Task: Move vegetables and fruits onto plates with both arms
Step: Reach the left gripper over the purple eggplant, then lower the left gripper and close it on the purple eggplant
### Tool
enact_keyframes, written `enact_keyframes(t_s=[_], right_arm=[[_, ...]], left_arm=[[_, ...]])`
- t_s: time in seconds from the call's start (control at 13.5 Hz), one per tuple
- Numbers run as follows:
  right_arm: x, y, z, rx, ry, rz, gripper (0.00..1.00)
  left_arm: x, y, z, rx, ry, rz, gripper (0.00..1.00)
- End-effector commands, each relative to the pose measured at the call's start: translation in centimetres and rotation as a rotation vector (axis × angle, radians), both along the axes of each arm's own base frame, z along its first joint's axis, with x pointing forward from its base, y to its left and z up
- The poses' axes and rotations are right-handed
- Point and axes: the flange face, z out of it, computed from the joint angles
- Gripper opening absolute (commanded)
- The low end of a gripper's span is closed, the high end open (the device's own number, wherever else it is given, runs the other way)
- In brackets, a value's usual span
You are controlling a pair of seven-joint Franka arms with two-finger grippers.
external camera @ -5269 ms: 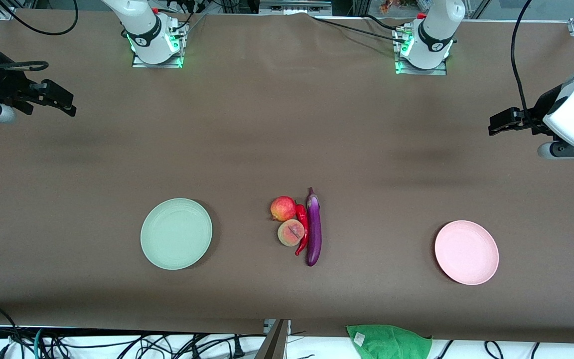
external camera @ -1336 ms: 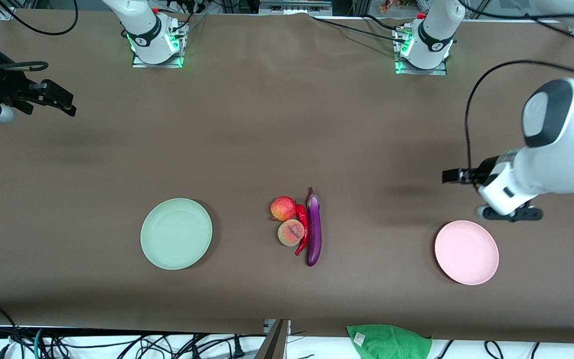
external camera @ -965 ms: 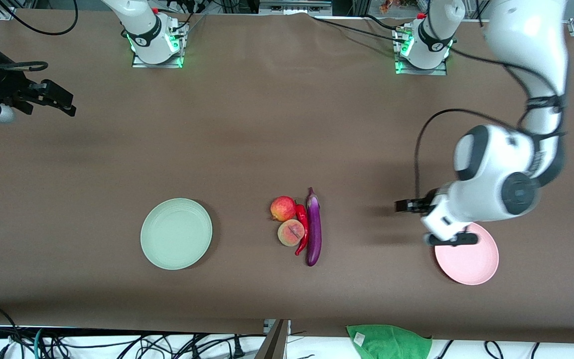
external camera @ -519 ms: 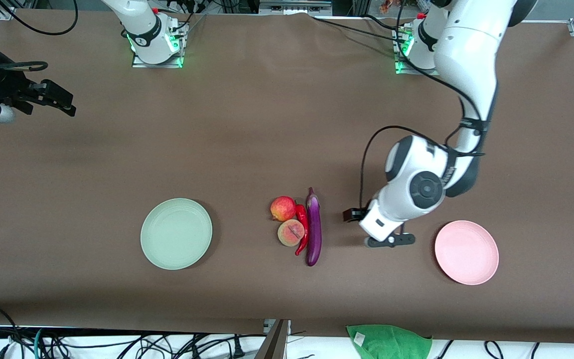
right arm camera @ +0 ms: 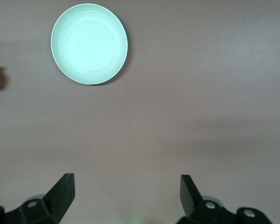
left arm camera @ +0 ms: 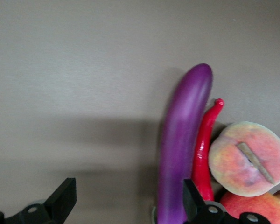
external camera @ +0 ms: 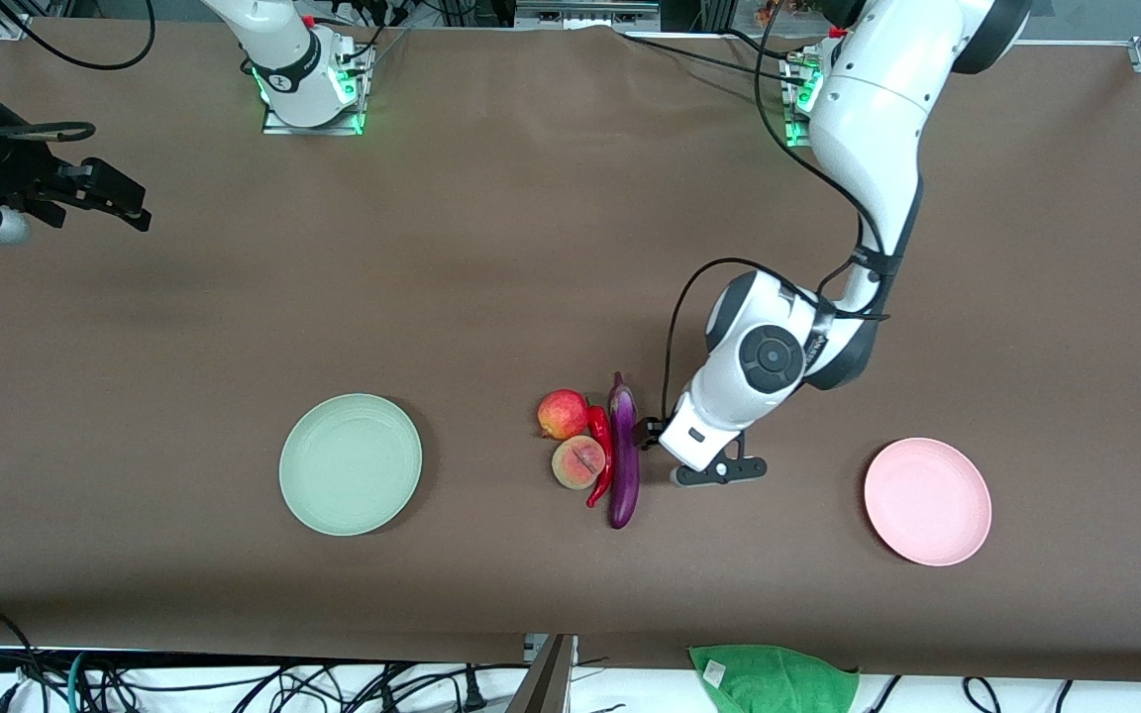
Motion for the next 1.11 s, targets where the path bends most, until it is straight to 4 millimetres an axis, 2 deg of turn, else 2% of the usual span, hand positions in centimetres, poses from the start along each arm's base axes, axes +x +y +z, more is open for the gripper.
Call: enact_keyframes(t_s=[0.0, 0.22, 0.52, 0.89, 1.04], right_arm=[[0.5, 0.0, 0.6, 0.009, -0.018, -0.012, 1.0], [1.3, -0.4, -0.5, 0.033, -0.013, -0.015, 1.0], [1.4, -0.1, -0.4, 0.069, -0.019, -0.018, 1.0], [1.9, -0.1, -1.3, 0.073, -0.008, -0.013, 1.0], [1.9, -0.2, -1.3, 0.071, -0.007, -0.013, 1.0]], left_arm=[[0.2, -2.9, -0.9, 0.036, -0.045, -0.018, 1.0], [-0.2, -3.3, -1.7, 0.086, -0.06, -0.027, 1.0], [-0.9, -4.3, -3.9, 0.08, -0.066, -0.038, 1.0], [-1.1, -4.2, -4.5, 0.083, -0.058, -0.03, 1.0], [-1.2, -4.1, -5.0, 0.086, -0.053, -0.031, 0.81]])
